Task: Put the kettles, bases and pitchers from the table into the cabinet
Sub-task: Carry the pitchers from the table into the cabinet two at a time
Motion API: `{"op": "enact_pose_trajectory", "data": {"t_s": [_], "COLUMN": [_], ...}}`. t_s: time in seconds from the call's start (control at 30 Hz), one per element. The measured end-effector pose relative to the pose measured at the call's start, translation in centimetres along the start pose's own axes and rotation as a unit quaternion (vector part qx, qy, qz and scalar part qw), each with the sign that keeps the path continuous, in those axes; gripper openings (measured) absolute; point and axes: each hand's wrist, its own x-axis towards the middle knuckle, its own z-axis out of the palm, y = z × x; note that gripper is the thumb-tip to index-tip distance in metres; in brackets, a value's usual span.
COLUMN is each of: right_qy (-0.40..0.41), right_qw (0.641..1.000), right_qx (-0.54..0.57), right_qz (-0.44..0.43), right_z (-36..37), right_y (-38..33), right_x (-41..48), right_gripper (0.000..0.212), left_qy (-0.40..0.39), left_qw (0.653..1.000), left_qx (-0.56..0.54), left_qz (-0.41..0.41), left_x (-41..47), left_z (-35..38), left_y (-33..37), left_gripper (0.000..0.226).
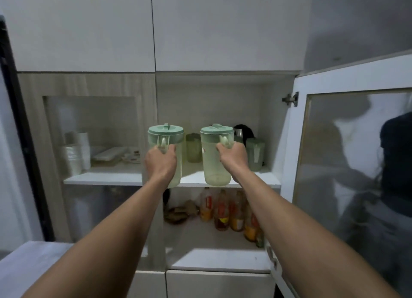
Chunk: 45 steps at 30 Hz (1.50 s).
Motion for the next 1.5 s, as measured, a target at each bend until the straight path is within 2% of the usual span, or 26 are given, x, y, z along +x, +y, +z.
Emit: {"op": "enact_pose_trajectory", "data": {"t_s": [0.23,0.47,0.8,1.1,1.33,1.5], "right_qy": [0.009,0.016,0.033,0.017,-0.009,0.015], "right_qw": [1.000,0.999,0.999,0.998,0.997,0.997], "right_qx": [-0.025,-0.011,-0.025,-0.020,-0.020,-0.015], "right_qz": [0.015,0.028,0.036,0.050,0.074,0.080], "right_z": [-3.6,-3.6,0.9,7.3,11.9,14.2], "right_y": [3.4,5.8,7.7,12.1,16.2,18.2], "right_x": [2.9,6.9,13.9,19.0,25.6,29.8], "right_gripper": [0.020,0.021,0.020,0.016,0.013,0.013], "left_qy": [-0.044,-0.062,-0.076,-0.081,-0.077,-0.071], "left_qw": [0.998,0.997,0.994,0.993,0.990,0.991], "left_qx": [-0.045,-0.029,-0.060,-0.052,-0.046,-0.044], "left_qz": [-0.027,-0.022,-0.047,-0.075,-0.105,-0.108], "left_x": [-1.2,1.5,8.6,14.0,19.2,22.3], "left_z": [6.6,11.1,16.3,20.2,25.8,29.8], "left_y": [0.2,-1.2,-4.3,-10.4,-15.0,-17.4], "left_gripper": [0.021,0.024,0.021,0.022,0.022,0.018]}}
